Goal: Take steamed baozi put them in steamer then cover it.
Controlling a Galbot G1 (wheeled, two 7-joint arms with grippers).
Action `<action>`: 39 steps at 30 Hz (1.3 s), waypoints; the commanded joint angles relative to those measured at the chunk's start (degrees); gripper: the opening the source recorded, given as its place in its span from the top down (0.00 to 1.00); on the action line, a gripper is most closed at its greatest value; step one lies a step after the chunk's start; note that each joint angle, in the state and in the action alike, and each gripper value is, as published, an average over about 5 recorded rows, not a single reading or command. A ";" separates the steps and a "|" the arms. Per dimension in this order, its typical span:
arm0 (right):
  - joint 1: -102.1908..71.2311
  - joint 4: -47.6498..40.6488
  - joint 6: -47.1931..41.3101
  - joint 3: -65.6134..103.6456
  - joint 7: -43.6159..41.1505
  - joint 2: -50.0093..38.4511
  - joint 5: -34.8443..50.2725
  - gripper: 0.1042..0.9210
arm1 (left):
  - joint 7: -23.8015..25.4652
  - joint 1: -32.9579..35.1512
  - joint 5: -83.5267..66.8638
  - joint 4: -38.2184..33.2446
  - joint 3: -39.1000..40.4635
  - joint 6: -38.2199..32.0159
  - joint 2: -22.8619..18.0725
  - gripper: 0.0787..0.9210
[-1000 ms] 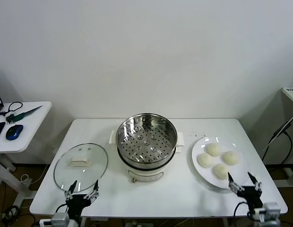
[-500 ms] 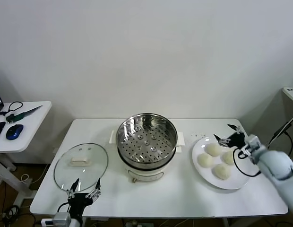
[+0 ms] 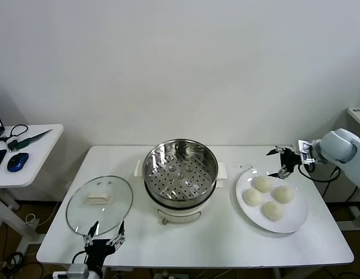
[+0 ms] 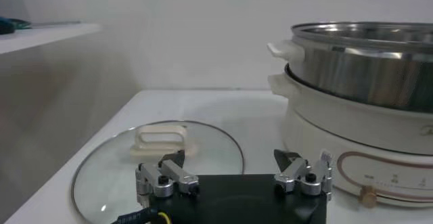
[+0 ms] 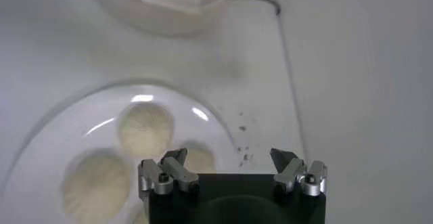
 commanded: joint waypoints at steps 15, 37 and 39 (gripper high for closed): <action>-3.74 -19.06 -1.77 -5.47 -1.48 15.83 -1.17 0.12 | -0.07 -0.51 0.02 1.58 -0.43 -0.84 -0.09 0.12; -8.10 -28.67 0.87 0.11 -0.17 23.02 -6.66 0.16 | -0.07 -0.48 -0.35 1.89 -0.51 -1.09 -0.19 0.12; -7.94 -28.20 0.72 -0.13 -0.68 22.76 -6.66 0.21 | -0.08 -0.37 -0.35 1.77 -0.44 -1.12 -0.25 0.12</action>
